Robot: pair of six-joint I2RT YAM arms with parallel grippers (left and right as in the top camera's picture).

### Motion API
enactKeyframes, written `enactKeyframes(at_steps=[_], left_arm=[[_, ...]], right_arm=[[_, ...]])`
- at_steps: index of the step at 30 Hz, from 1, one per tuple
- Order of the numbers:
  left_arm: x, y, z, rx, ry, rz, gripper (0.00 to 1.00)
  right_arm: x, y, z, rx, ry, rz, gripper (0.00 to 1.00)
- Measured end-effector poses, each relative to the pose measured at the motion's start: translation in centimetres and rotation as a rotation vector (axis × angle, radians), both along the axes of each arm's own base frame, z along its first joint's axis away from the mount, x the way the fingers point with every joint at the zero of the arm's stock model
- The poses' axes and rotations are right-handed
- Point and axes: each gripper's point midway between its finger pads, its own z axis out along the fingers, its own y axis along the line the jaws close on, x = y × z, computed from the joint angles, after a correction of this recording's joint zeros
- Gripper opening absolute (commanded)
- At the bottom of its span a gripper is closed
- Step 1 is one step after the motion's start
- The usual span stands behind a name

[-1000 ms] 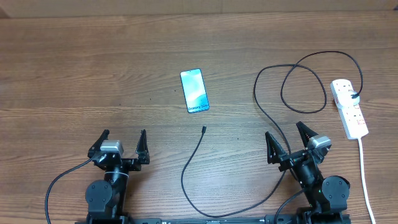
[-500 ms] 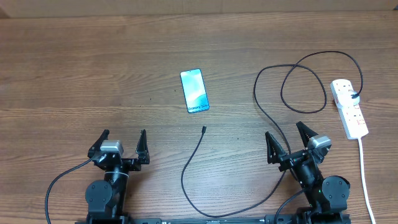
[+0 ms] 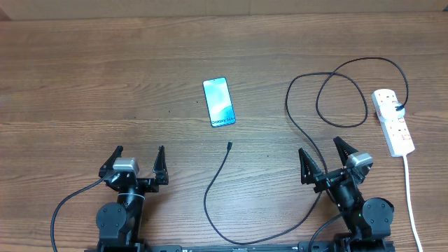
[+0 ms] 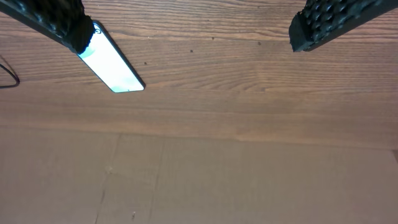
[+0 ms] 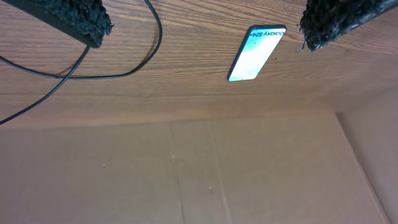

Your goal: Plug charger to phone and switch on socket

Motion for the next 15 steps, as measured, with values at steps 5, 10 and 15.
enactKeyframes(at_steps=[5,10,15], left_arm=[[0.0,0.0,0.0,0.0,0.0,0.0,1.0],[0.0,0.0,0.0,0.0,0.0,0.0,1.0],[0.0,0.0,0.0,0.0,0.0,0.0,0.99]], right_arm=[[0.0,0.0,0.0,0.0,0.0,0.0,1.0],[0.0,-0.01,-0.01,0.0,0.0,0.0,1.0],[0.0,-0.01,0.0,0.0,0.0,0.0,1.0]])
